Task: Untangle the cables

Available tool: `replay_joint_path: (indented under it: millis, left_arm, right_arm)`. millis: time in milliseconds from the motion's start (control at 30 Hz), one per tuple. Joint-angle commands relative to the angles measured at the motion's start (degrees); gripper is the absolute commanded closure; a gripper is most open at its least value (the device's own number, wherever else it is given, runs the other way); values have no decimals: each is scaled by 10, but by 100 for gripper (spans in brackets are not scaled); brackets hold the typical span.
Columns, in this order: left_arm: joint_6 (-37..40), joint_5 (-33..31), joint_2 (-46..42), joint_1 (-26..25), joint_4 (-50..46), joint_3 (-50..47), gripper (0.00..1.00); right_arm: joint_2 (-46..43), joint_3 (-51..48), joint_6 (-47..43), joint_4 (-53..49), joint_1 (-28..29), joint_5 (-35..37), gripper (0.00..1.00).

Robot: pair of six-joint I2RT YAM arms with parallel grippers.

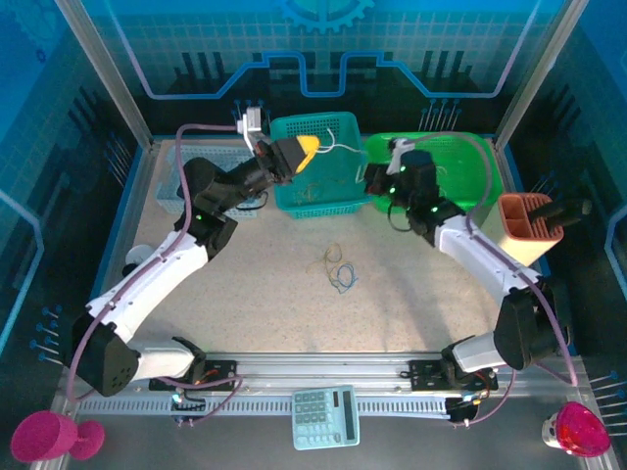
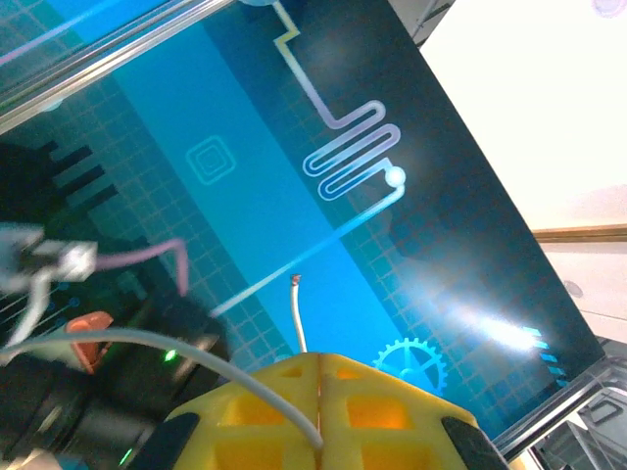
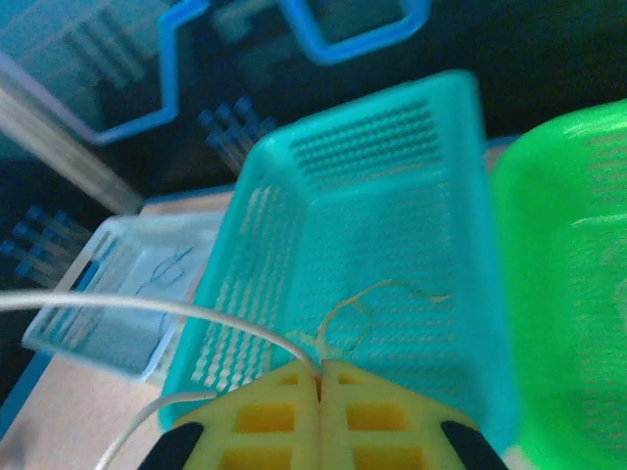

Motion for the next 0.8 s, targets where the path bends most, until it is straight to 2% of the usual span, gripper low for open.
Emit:
replay_joint_path:
  millis: [0,333,500,767]
  left_arm:
    - [10,-15,-22,3,44,-48,93]
    - [60,-25,-16,11,17,-144,62]
    - [83,-32,-15,20,0,-176,48]
    - [126,-36,-35,24,-59,-192,42]
  right_arm:
    - [13,65,-10,-105,-45,30,100]
    - [102,229,-27,-172,-115,39,100]
    - [146,275,-51,-200,-124,82,100]
    - [207,280,-59,-203,-134,162,100]
